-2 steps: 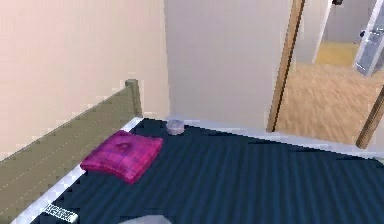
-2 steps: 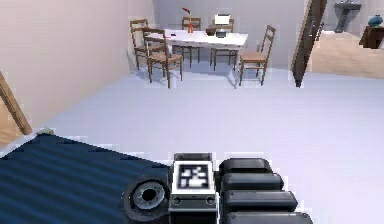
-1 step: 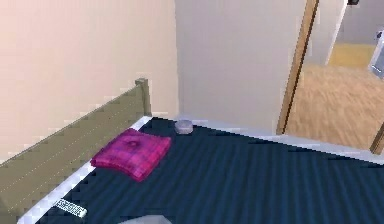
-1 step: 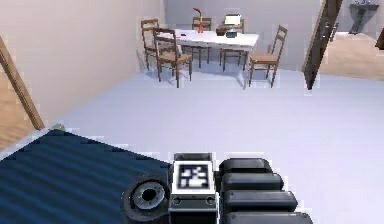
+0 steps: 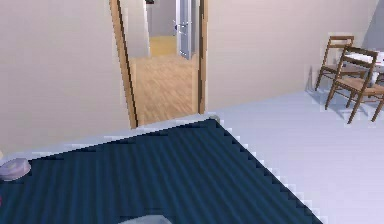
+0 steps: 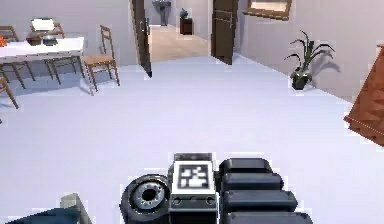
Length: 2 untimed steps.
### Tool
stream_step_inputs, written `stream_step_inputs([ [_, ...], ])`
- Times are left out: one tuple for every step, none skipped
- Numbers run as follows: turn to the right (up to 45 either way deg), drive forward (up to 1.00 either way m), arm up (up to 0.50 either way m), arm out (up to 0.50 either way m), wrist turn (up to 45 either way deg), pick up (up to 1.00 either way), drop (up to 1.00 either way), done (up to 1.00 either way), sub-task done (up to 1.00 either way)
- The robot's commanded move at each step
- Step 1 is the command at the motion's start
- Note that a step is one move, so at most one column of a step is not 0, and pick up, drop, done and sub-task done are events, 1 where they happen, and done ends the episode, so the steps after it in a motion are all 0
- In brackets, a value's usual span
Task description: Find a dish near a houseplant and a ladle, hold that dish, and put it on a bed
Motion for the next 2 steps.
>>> stream_step_inputs([
  [3.0,0.00,0.00,0.00,0.0,0.00,0.00,0.00,0.00],
  [-42.0,0.00,0.00,0.00,0.0,0.00,0.00,0.00,0.00],
])
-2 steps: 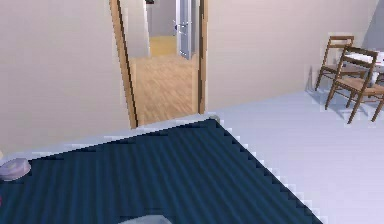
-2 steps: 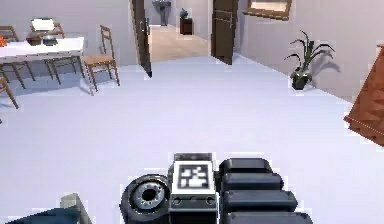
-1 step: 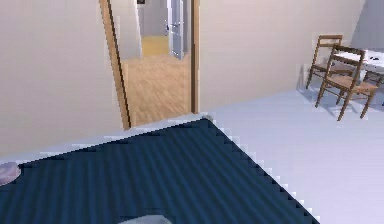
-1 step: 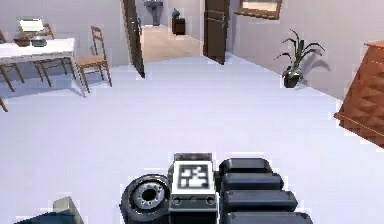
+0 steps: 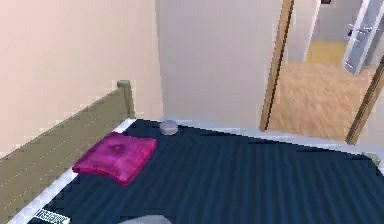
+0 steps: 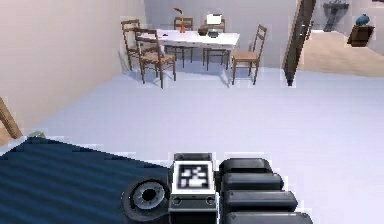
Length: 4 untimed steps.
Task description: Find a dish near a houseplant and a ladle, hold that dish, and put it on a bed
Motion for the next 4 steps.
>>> stream_step_inputs([
  [33.0,0.00,0.00,0.00,0.0,0.00,0.00,0.00,0.00],
  [45.0,0.00,0.00,0.00,0.0,0.00,0.00,0.00,0.00],
  [21.0,0.00,0.00,0.00,0.0,0.00,0.00,0.00,0.00],
  [0.0,0.20,0.00,0.00,0.0,0.00,0.00,0.00,0.00],
])
